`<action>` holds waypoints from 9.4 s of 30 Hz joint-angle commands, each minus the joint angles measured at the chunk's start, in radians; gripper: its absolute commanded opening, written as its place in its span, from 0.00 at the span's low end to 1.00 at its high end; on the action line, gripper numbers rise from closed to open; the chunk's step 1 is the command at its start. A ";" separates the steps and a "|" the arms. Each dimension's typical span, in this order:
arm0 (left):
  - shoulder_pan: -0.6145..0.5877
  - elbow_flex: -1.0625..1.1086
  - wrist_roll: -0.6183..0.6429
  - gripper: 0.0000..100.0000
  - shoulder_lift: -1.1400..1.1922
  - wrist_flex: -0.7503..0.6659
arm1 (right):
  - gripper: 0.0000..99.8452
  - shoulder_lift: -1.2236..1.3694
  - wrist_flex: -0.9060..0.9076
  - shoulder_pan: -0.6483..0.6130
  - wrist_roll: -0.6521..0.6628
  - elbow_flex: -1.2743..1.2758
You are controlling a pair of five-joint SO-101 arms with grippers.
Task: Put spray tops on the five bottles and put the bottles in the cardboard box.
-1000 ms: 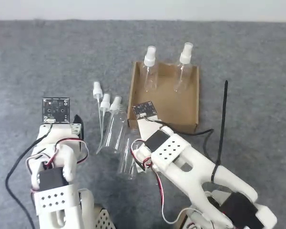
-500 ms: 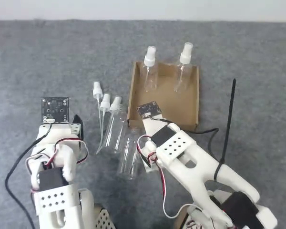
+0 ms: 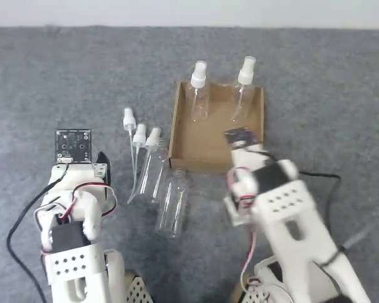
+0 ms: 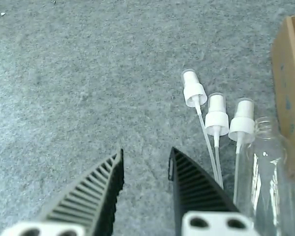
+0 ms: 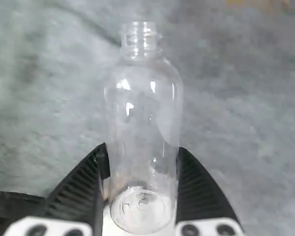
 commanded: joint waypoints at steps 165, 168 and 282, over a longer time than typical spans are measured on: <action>0.379 -1.024 0.186 0.01 0.307 0.342 | 0.01 -0.094 -0.314 0.025 0.359 -0.396; 0.379 -1.132 0.235 0.01 0.307 0.324 | 0.01 -0.166 -0.421 -0.134 0.321 -0.285; 0.278 -0.756 0.272 0.15 0.328 0.084 | 0.01 -0.444 -1.363 -0.351 0.075 0.509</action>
